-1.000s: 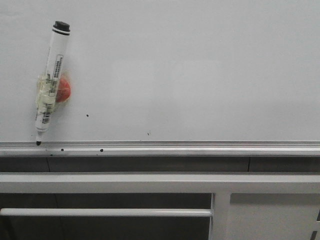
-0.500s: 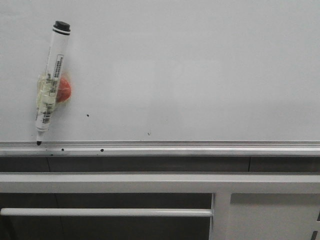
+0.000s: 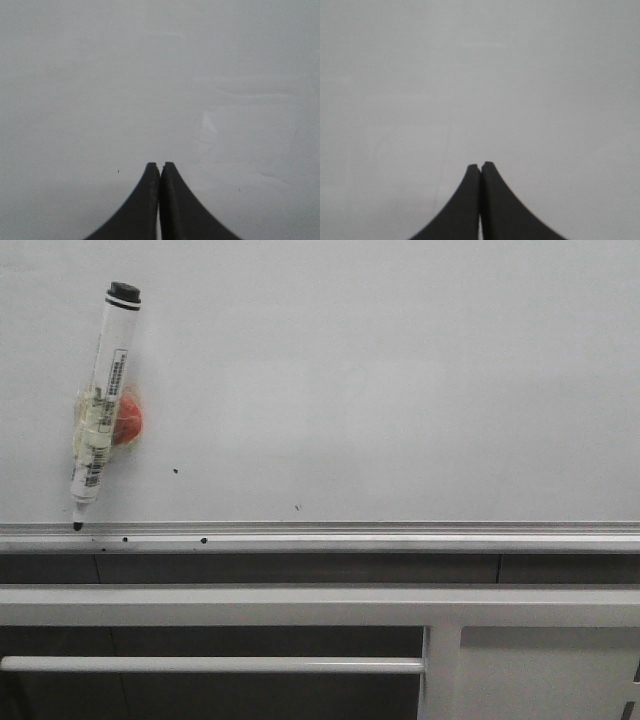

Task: Write number 1 on whiteboard

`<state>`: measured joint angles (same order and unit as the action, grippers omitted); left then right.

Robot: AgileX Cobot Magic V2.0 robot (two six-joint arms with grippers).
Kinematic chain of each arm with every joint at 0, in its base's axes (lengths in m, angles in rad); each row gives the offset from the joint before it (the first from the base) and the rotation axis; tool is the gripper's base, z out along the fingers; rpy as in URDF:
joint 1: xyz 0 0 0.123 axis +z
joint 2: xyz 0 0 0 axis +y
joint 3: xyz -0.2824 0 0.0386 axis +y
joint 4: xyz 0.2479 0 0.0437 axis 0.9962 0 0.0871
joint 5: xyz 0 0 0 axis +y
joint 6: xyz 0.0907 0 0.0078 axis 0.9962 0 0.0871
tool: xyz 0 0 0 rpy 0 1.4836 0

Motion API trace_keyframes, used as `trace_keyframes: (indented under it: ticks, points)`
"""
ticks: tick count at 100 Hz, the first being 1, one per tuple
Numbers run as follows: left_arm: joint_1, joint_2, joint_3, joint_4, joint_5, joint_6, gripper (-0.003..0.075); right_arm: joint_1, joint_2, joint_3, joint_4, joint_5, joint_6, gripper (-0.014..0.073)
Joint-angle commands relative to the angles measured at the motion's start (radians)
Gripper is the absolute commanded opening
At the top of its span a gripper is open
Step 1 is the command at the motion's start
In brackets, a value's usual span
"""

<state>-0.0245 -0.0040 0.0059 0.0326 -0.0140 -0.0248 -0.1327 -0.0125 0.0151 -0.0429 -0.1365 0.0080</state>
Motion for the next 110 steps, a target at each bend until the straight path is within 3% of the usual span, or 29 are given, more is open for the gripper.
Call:
trace_keyframes:
  ticks: [1, 15, 29, 42, 56, 72, 92, 110]
  points:
    - [0.003, -0.023, 0.006, -0.001, -0.087, -0.001, -0.0020, -0.006, -0.014, 0.024, -0.005, -0.172, -0.008, -0.0064]
    - [0.003, -0.023, 0.006, -0.002, -0.089, -0.001, -0.0020, -0.006, -0.014, 0.024, 0.008, -0.207, -0.002, -0.0064]
    - [0.003, -0.023, 0.006, -0.070, -0.128, -0.003, -0.0020, -0.004, -0.012, 0.003, 0.010, -0.145, 0.149, -0.0064]
    - [0.003, -0.022, -0.014, -0.129, -0.138, -0.003, -0.0020, -0.004, -0.007, -0.105, 0.010, 0.088, 0.236, -0.0064]
    - [0.003, 0.024, -0.114, -0.129, -0.020, -0.003, -0.0020, -0.004, 0.068, -0.296, 0.043, 0.394, 0.240, -0.0064]
    - [0.003, 0.132, -0.259, -0.129, 0.001, -0.003, -0.0020, 0.002, 0.203, -0.471, 0.069, 0.572, 0.240, -0.0064]
    - [0.003, 0.206, -0.315, -0.129, -0.022, -0.003, -0.0020, 0.036, 0.237, -0.528, 0.067, 0.489, 0.240, -0.0064]
    - [-0.004, 0.208, -0.315, -0.187, -0.020, -0.003, 0.0006, 0.036, 0.237, -0.523, 0.075, 0.522, 0.240, -0.0064]
